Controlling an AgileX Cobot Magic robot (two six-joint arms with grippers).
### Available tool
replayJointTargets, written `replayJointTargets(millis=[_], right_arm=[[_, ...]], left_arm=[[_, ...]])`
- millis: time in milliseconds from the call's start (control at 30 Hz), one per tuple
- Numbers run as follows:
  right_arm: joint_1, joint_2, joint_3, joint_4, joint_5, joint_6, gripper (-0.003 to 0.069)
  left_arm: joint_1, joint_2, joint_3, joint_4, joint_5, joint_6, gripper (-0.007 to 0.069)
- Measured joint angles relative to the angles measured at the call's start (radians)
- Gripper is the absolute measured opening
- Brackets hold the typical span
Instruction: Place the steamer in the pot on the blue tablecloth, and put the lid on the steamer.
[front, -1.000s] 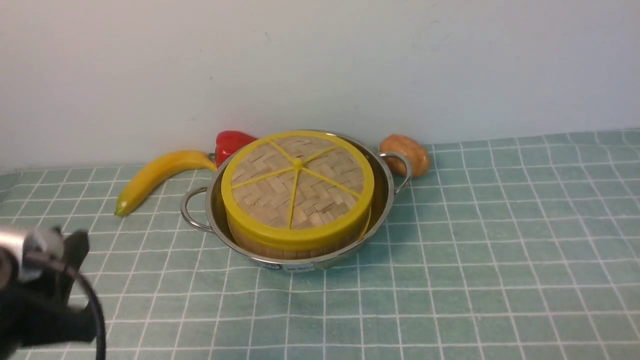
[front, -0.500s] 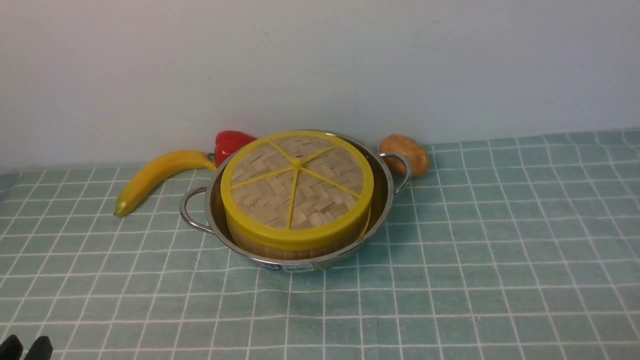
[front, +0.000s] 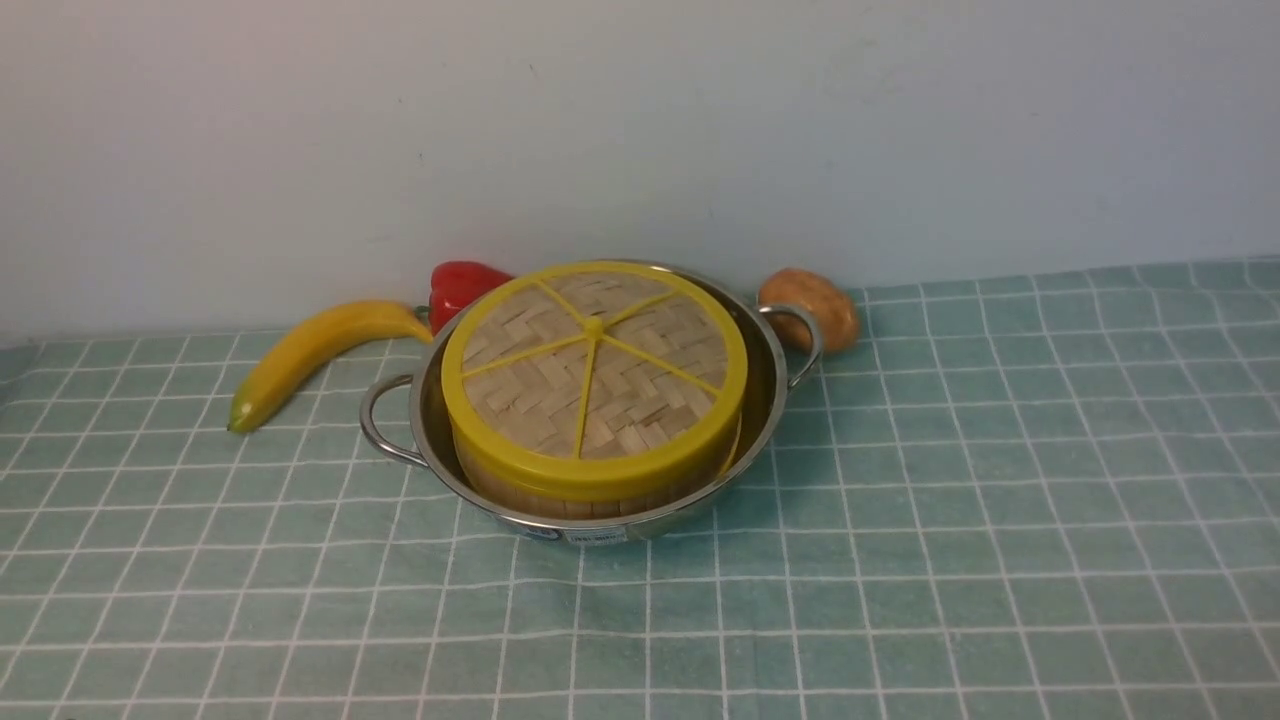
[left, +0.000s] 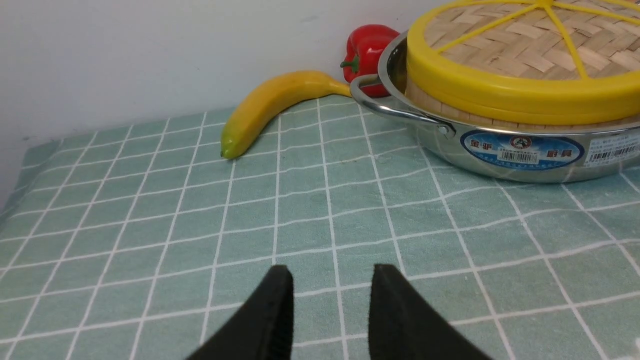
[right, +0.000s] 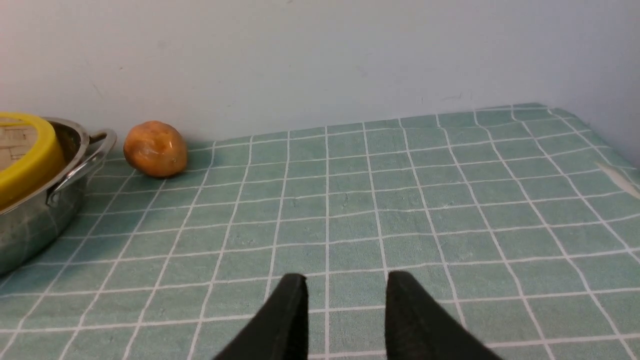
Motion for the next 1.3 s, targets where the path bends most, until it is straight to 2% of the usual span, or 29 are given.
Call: replayJointTargets(millis=[933, 1033, 1300], right_arm=[[0.003, 0.000, 0.000, -0.011, 0.000, -0.033, 0.0240], [0.016, 0.000, 0.000, 0.010, 0.000, -0.093, 0.0240], [-0.024, 0.000, 0.000, 0.243, -0.001, -0.386, 0.0240]], left_arm=[[0.002, 0.000, 0.000, 0.002, 0.000, 0.002, 0.0242], [0.002, 0.000, 0.000, 0.002, 0.000, 0.003, 0.0242], [0.002, 0.000, 0.000, 0.002, 0.000, 0.003, 0.0242]])
